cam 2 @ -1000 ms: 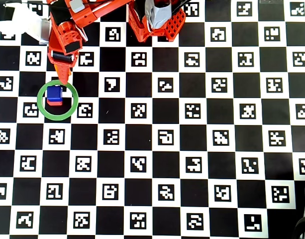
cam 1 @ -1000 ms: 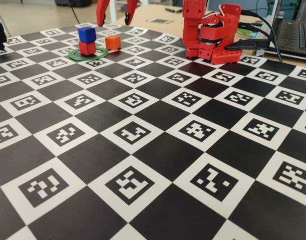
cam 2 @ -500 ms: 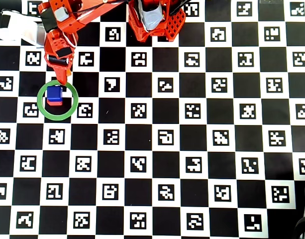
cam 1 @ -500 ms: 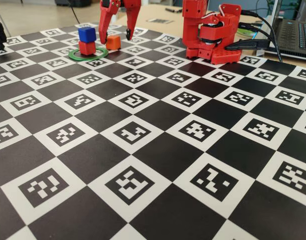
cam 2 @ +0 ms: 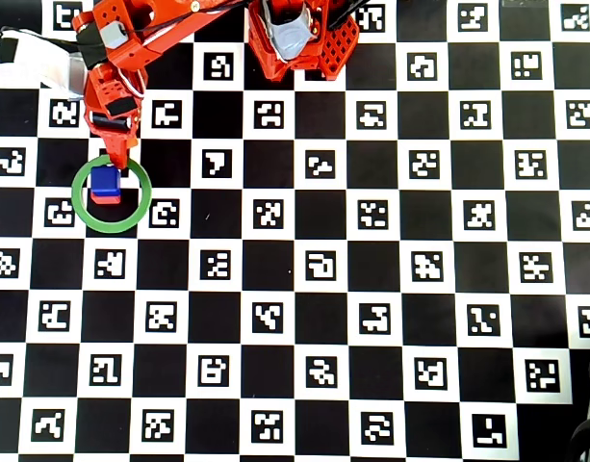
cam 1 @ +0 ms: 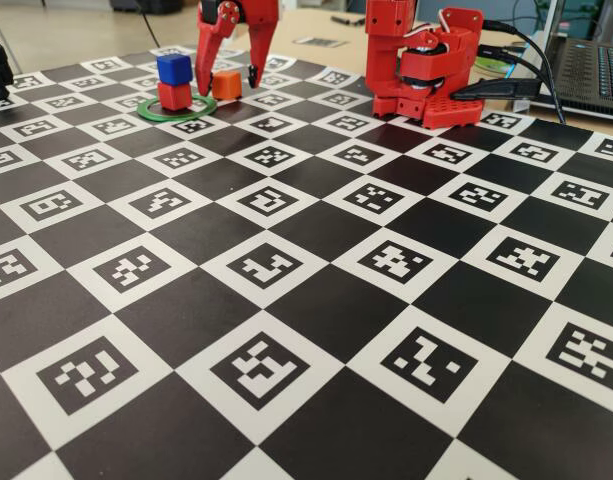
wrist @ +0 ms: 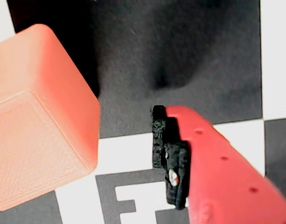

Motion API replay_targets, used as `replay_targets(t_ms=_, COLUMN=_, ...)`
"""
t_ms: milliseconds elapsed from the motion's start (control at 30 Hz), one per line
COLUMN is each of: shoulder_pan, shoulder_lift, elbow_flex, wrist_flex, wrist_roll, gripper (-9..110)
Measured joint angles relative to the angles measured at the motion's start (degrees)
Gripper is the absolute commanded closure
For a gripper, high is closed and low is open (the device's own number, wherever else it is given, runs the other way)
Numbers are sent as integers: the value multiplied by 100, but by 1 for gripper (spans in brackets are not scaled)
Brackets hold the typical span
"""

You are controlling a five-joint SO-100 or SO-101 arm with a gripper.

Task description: Grab the red cube then put it in the green circle then put the blue cube on top and finally the orange cube on top

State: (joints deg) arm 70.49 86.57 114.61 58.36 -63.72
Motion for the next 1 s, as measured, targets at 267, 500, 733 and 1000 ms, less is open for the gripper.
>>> replay_targets(t_ms=267, shoulder_pan=0, shoulder_lift=0, elbow_flex=0, wrist_flex=-105, wrist_roll=-598, gripper=62)
replay_targets(t_ms=500, shoulder_pan=18, shoulder_lift=0, elbow_flex=0, wrist_flex=-246, wrist_roll=-1187, gripper=62)
replay_targets(t_ms=733, shoulder_pan=26, shoulder_lift=0, elbow_flex=0, wrist_flex=-343, wrist_roll=-1846, gripper=62)
replay_targets(t_ms=1000, shoulder_pan=35, shoulder_lift=0, elbow_flex=0, wrist_flex=-580, wrist_roll=-2285, gripper=63)
